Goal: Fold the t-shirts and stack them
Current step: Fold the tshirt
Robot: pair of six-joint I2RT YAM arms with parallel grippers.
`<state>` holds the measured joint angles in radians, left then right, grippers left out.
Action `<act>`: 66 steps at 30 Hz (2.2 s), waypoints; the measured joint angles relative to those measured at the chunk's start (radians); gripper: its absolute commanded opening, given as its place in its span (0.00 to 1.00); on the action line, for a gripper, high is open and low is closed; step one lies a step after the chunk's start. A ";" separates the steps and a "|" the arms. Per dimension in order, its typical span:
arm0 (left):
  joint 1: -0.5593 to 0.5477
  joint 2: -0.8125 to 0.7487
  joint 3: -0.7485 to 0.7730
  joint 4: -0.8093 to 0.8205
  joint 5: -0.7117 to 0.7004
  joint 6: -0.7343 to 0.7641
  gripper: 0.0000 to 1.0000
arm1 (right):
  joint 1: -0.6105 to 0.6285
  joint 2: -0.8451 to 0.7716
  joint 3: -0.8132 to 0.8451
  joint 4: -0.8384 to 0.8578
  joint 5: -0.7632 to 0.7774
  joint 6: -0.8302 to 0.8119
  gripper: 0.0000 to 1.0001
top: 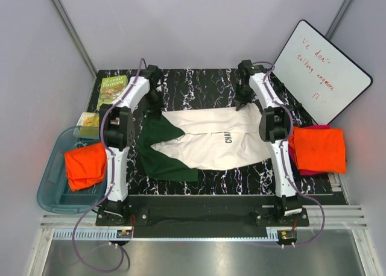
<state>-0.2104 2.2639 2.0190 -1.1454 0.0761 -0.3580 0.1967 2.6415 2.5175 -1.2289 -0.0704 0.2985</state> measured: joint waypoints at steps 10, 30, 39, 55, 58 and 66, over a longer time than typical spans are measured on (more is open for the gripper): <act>0.004 0.281 0.341 -0.105 -0.122 -0.066 0.00 | 0.006 0.097 0.174 -0.031 0.061 0.063 0.00; 0.095 0.027 0.154 0.182 0.016 -0.089 0.76 | -0.056 0.035 0.050 0.230 0.068 0.079 0.00; 0.036 -0.444 -0.246 0.229 0.006 -0.052 0.73 | -0.053 -0.253 -0.193 0.258 -0.004 0.080 0.00; 0.042 -0.328 -0.455 0.207 0.011 -0.018 0.62 | -0.053 -0.416 -0.463 0.263 -0.029 0.068 0.01; 0.035 -0.275 -0.454 0.208 0.017 -0.005 0.27 | -0.053 -0.416 -0.463 0.264 -0.029 0.064 0.02; 0.013 -0.225 -0.356 0.173 0.017 0.021 0.00 | -0.054 -0.406 -0.397 0.243 -0.029 0.051 0.02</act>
<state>-0.1970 2.0384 1.6630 -0.9722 0.0933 -0.3367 0.1429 2.2353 2.1208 -0.9859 -0.0994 0.3500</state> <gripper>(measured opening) 0.025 0.022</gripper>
